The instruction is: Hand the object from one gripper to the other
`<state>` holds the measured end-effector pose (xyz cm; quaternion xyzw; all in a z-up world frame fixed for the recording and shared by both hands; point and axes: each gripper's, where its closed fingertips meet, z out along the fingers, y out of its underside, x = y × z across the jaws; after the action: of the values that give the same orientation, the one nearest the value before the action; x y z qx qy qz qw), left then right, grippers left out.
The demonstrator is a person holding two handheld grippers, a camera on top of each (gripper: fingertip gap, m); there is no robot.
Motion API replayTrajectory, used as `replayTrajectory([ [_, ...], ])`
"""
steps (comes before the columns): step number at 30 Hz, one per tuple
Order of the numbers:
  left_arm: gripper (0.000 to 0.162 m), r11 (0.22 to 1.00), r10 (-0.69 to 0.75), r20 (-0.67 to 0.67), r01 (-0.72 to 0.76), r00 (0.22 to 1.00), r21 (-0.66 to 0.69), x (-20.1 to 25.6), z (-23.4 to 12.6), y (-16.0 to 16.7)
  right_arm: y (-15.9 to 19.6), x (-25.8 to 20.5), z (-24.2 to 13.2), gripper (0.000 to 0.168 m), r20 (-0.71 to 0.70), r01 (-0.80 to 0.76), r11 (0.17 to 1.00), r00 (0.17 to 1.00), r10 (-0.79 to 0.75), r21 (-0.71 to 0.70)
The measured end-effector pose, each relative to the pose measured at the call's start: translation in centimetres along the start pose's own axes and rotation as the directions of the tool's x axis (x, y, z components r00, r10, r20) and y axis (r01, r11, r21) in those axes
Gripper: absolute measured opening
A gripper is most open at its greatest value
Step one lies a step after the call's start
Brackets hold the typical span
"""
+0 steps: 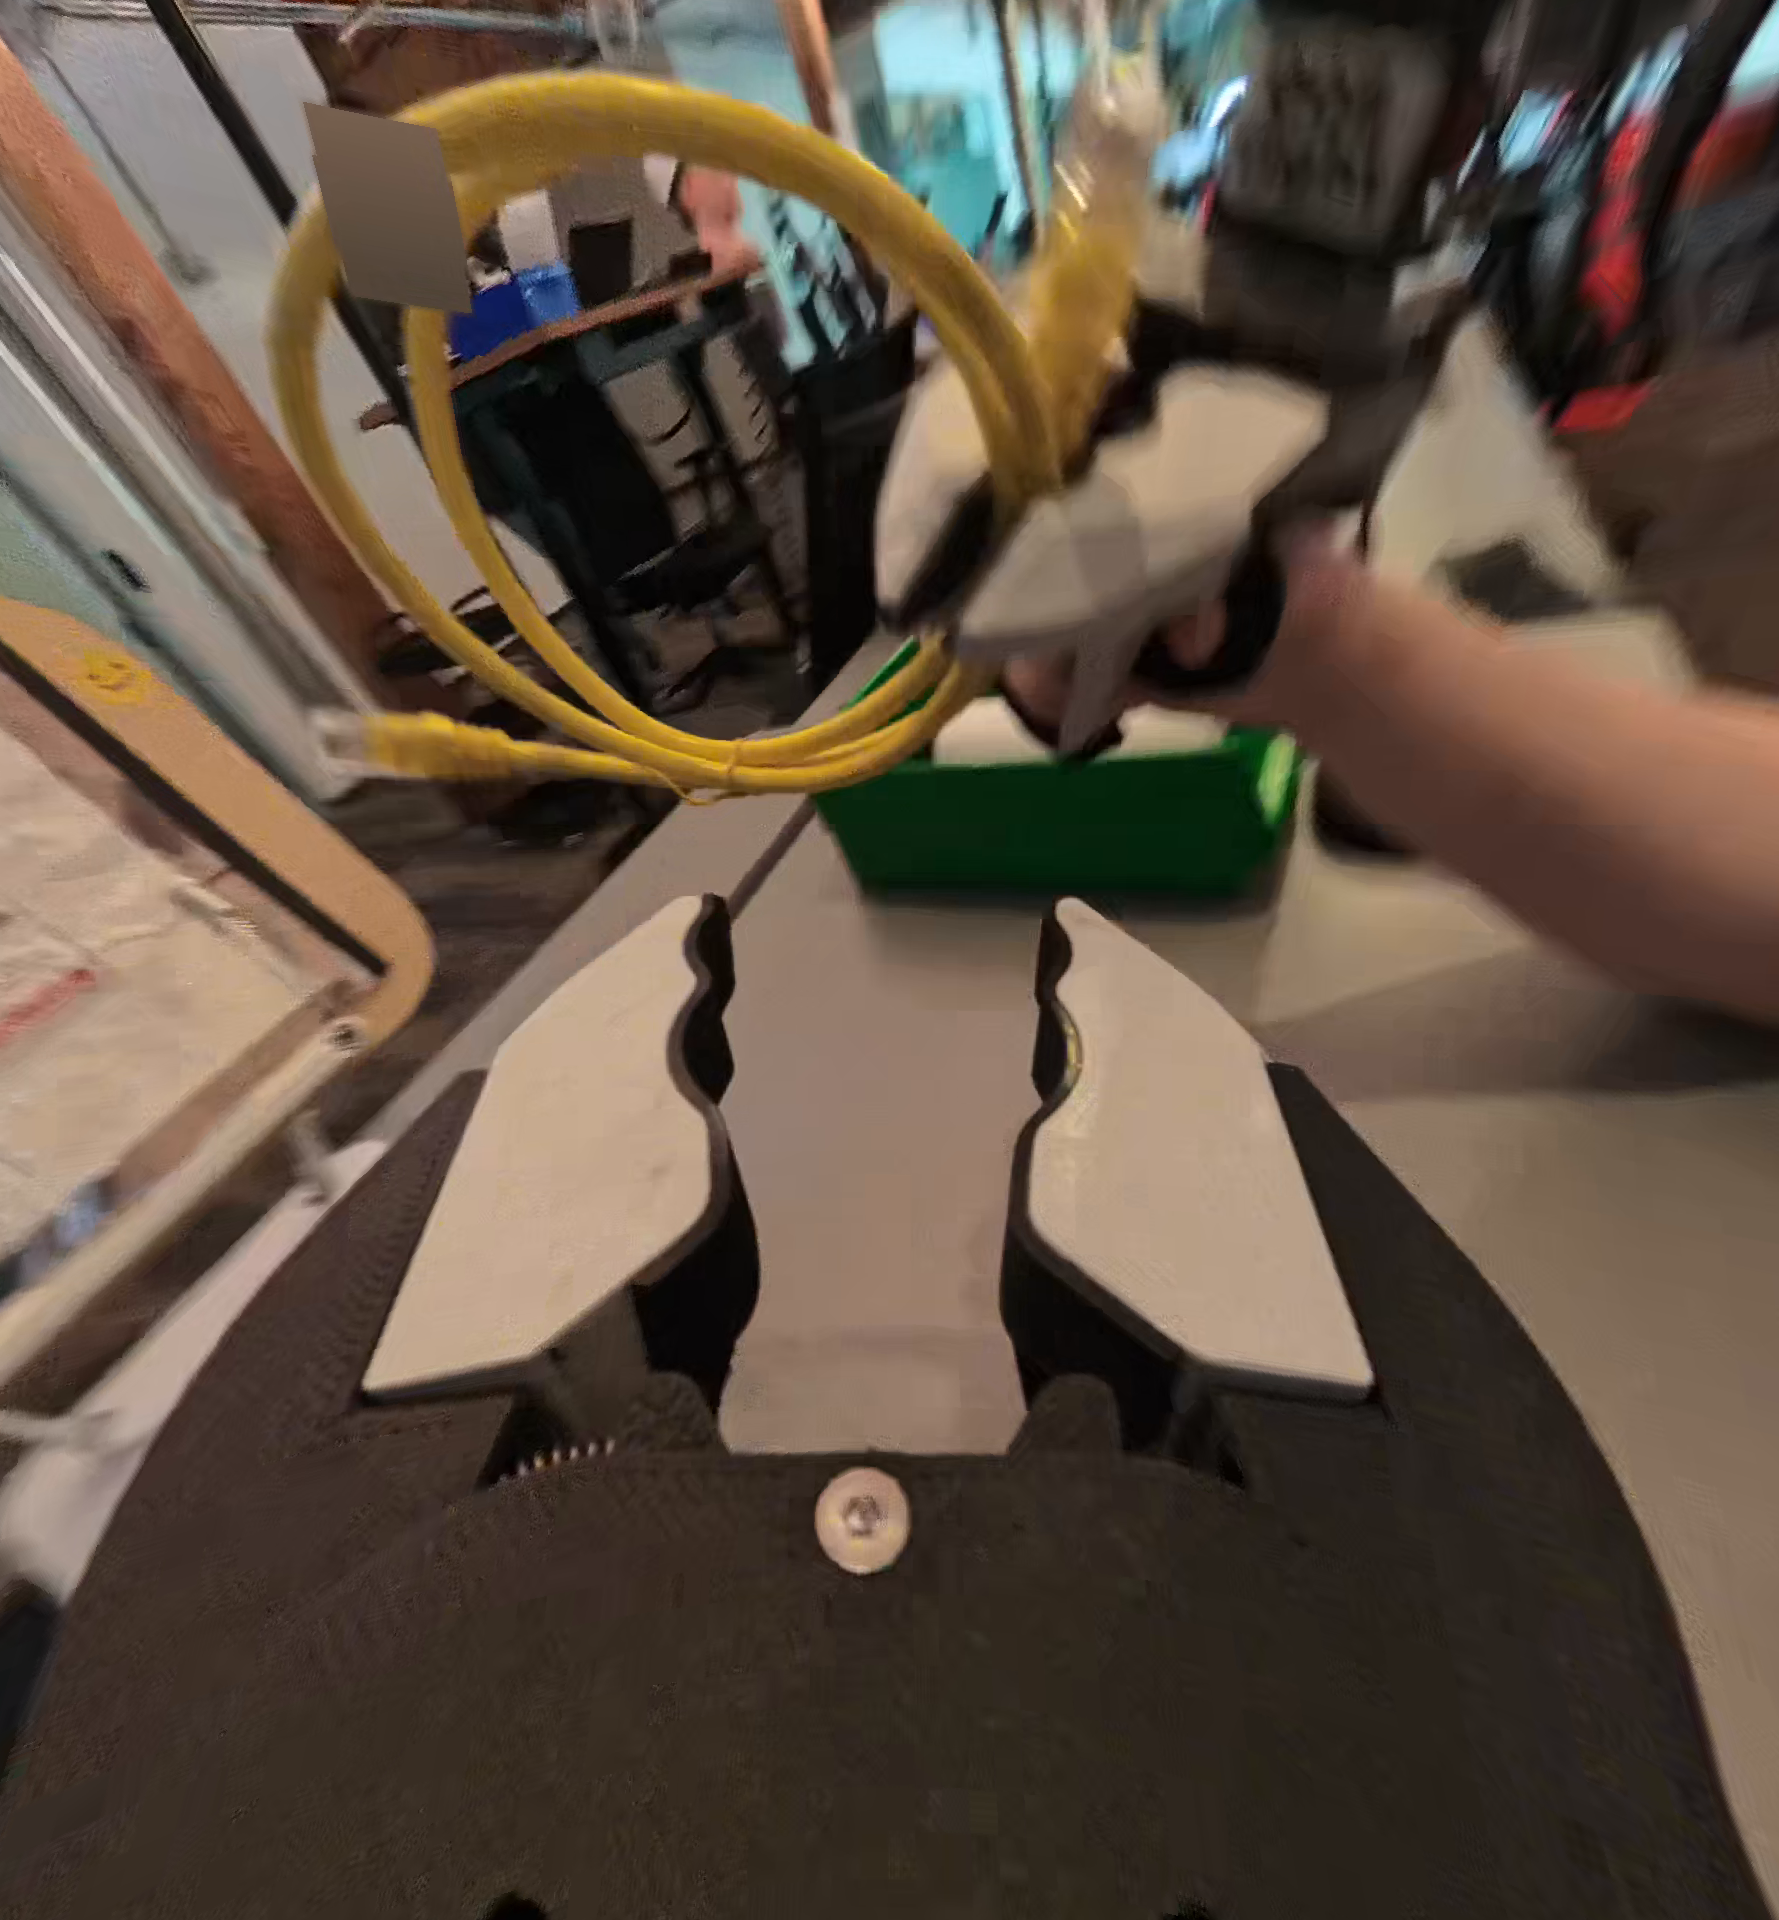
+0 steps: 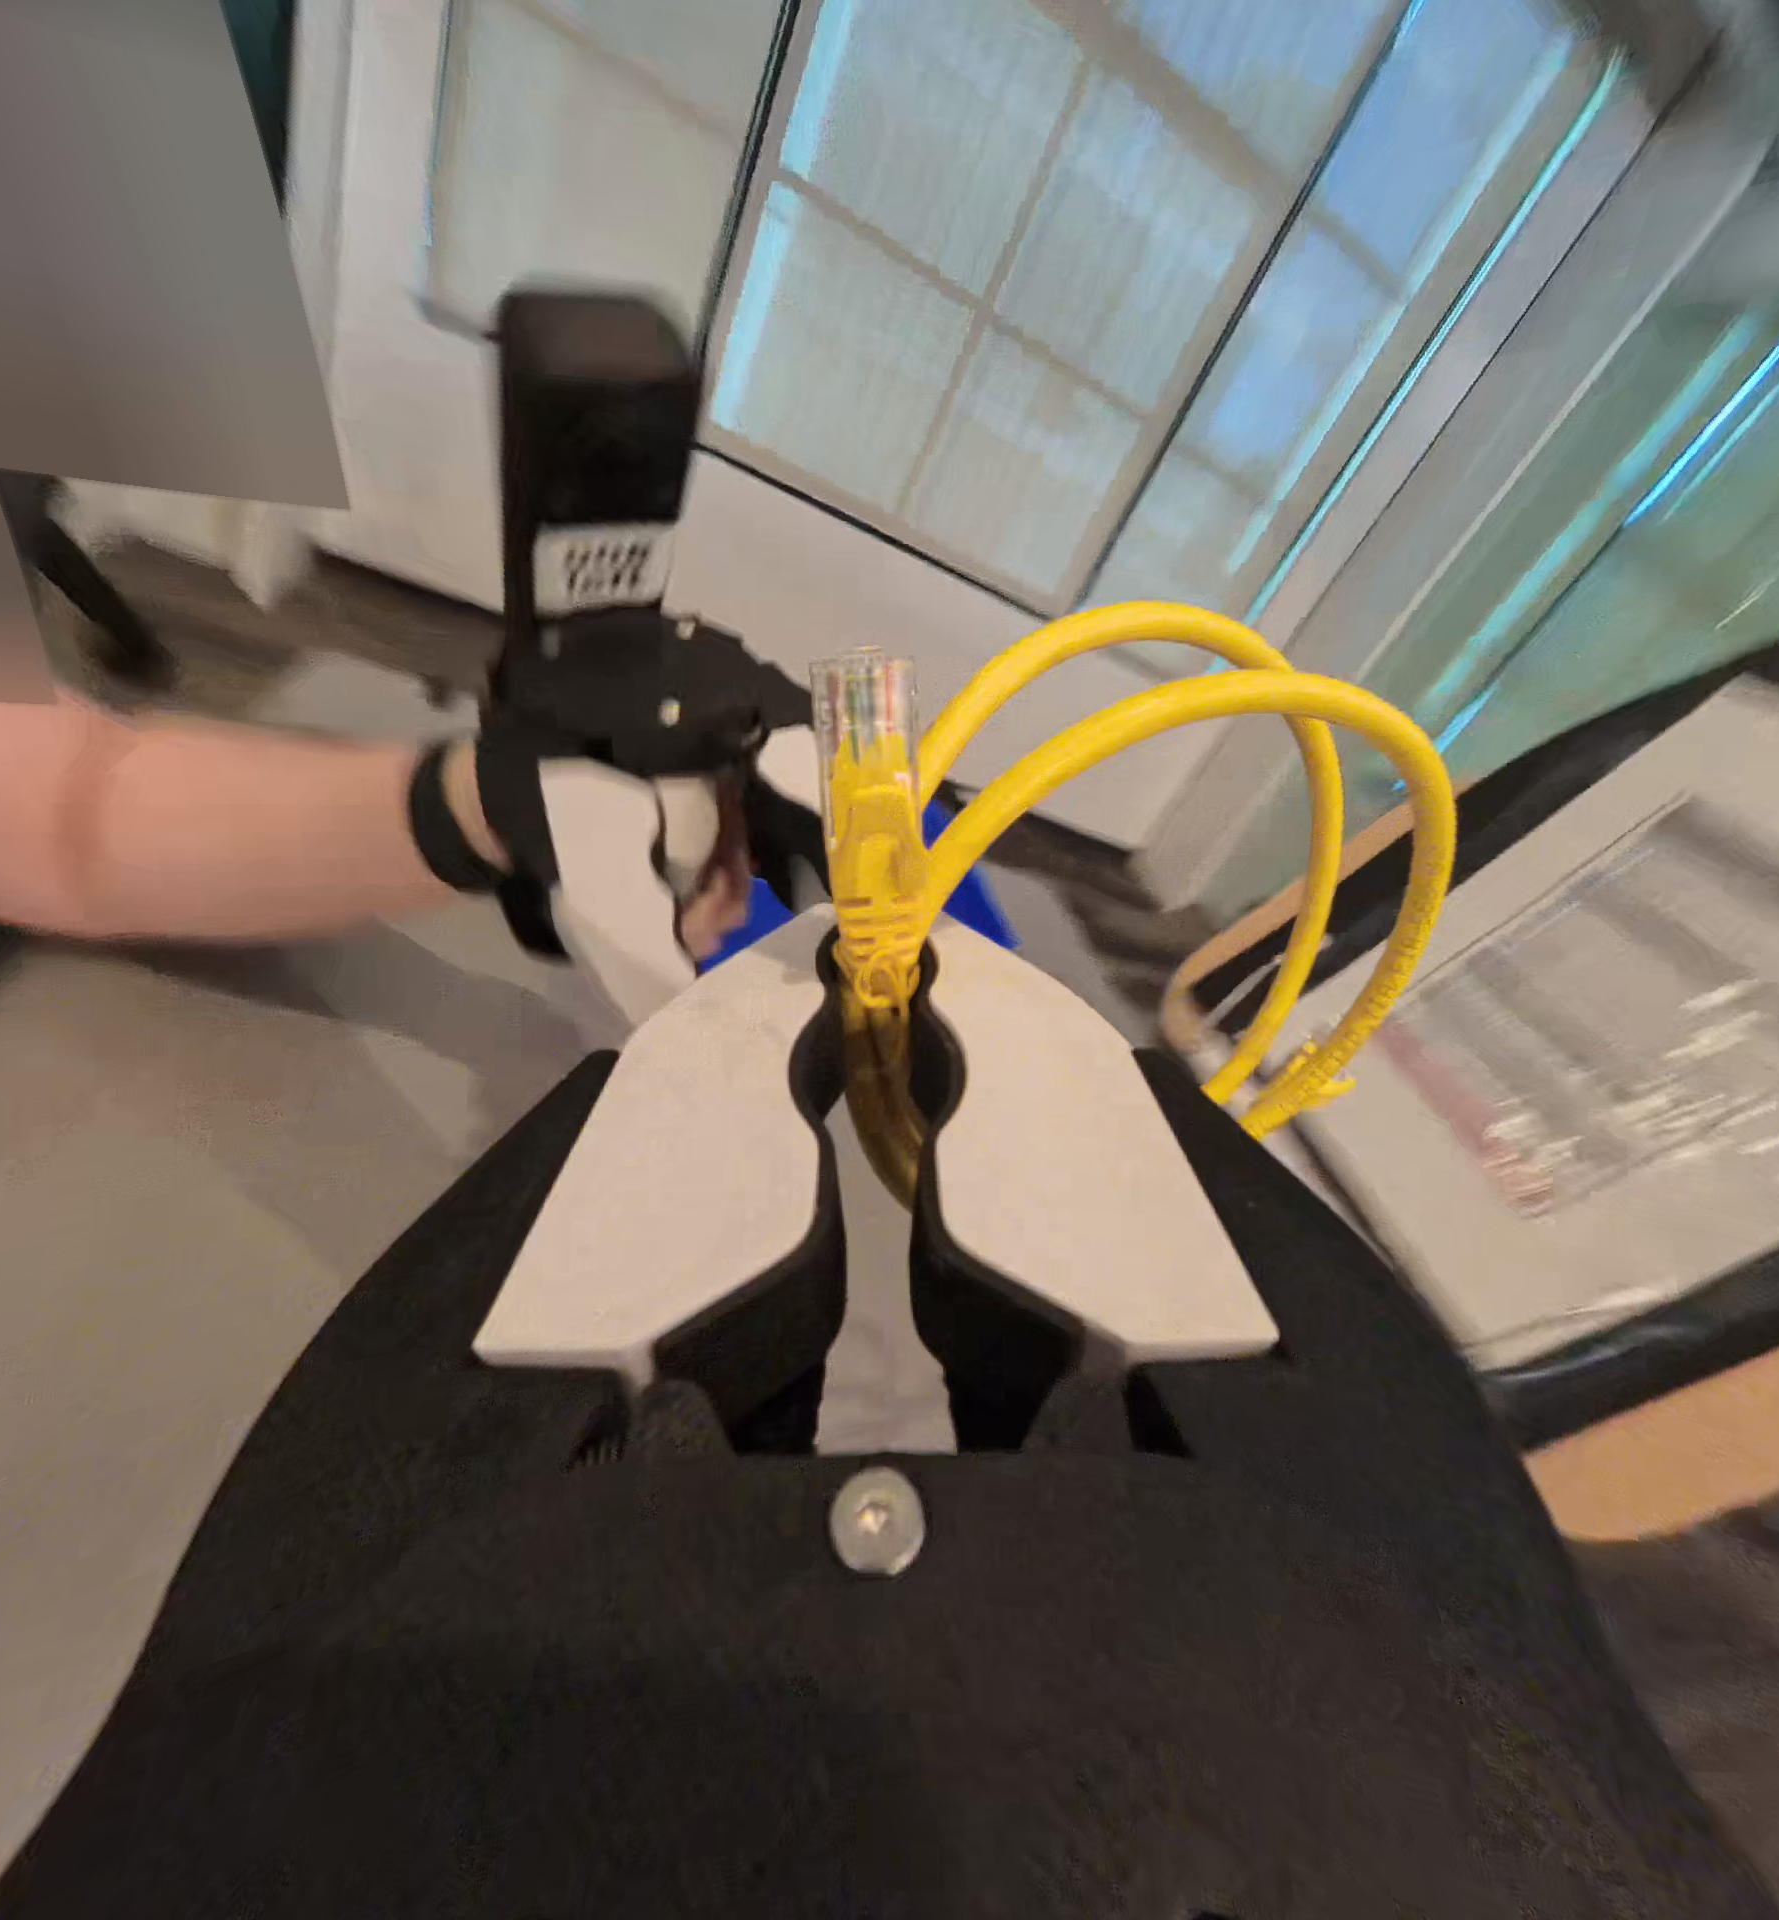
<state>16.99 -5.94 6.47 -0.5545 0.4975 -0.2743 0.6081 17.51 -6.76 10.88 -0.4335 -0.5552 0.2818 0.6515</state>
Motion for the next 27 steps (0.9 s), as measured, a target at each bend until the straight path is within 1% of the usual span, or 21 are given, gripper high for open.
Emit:
replayTrajectory([
  [1,0.054,0.993,-0.104,-0.043,0.106,0.994,0.052,-0.1,-0.5,-1.1,-0.1,-0.1,0.1,0.008,-0.044,0.119,0.993,0.992,-0.12,-0.022],
  [3,0.052,0.953,-0.259,-0.14,0.276,0.956,0.126,-0.1,-1.6,-2.9,-0.1,-0.8,0.5,0.008,-0.072,0.266,0.961,0.96,-0.271,-0.07],
  [6,0.052,0.868,-0.392,-0.275,0.452,0.878,0.204,-0.2,-3.2,-5.2,-0.4,-1.0,1.1,0.008,-0.121,0.348,0.932,0.926,-0.359,-0.104],
  [8,0.054,0.832,-0.454,-0.276,0.514,0.847,0.209,-0.6,-3.5,-5.7,0.3,-0.4,1.4,0.008,-0.16,0.411,0.889,0.882,-0.443,-0.201],
  [10,0.058,0.829,-0.47,-0.254,0.521,0.845,0.2,-0.7,-3.5,-5.8,1.6,-0.2,1.8,0.008,-0.149,0.481,0.814,0.824,-0.547,-0.325],
  [12,0.061,0.841,-0.476,-0.201,0.51,0.856,0.181,-0.7,-3.4,-5.7,2.9,-0.4,2.4,0.008,-0.099,0.552,0.722,0.762,-0.64,-0.418],
  [15,0.059,0.856,-0.499,-0.031,0.498,0.866,0.139,-2.0,-2.7,-4.1,4.9,-0.8,3.2,0.008,-0.006,0.626,0.573,0.673,-0.74,-0.53],
  [17,0.052,0.871,-0.492,0.104,0.487,0.864,0.068,-3.3,-2.3,-1.9,6.1,-0.8,3.6,0.008,0.055,0.667,0.456,0.597,-0.801,-0.589],
  [18,0.04,0.872,-0.488,0.137,0.49,0.862,0.026,-3.6,-2.1,-0.8,6.8,-0.6,3.7,0.008,0.086,0.676,0.4,0.565,-0.821,-0.619],
  [19,0.021,0.868,-0.49,0.159,0.497,0.857,-0.008,-4.0,-1.9,0.2,7.5,-0.4,3.7,0.008,0.112,0.678,0.354,0.542,-0.833,-0.644],
  [20,0.012,0.86,-0.502,0.158,0.51,0.85,-0.008,-4.5,-1.8,0.7,8.0,-0.3,3.9,0.009,0.123,0.682,0.33,0.525,-0.842,-0.653],
  [21,0.007,0.846,-0.532,0.099,0.534,0.841,0.015,-4.5,-1.7,0.4,8.2,-0.3,4.1,0.009,0.119,0.686,0.334,0.523,-0.844,-0.647],
  [22,0.003,0.809,-0.587,0.022,0.587,0.809,0.033,-4.4,-1.7,0.2,8.3,-0.4,4.3,0.01,0.108,0.683,0.356,0.537,-0.837,-0.638],
  [24,0.001,0.709,-0.684,-0.16,0.7,0.712,0.084,-4.5,-2.3,-0.9,7.5,0.0,4.2,0.016,0.047,0.672,0.406,0.548,-0.835,-0.62],
  [25,0.0,0.668,-0.707,-0.221,0.737,0.672,0.103,-4.9,-2.8,-1.3,6.6,0.2,3.9,0.02,0.003,0.666,0.445,0.558,-0.83,-0.599],
  [26,0.0,0.633,-0.72,-0.28,0.767,0.634,0.11,-5.2,-3.3,-1.6,5.7,0.3,3.6,0.027,-0.038,0.659,0.496,0.58,-0.814,-0.565],
  [27,0.0,0.59,-0.722,-0.359,0.797,0.592,0.127,-5.4,-3.9,-2.2,4.7,0.1,3.3,0.028,-0.073,0.649,0.557,0.615,-0.785,-0.518],
])
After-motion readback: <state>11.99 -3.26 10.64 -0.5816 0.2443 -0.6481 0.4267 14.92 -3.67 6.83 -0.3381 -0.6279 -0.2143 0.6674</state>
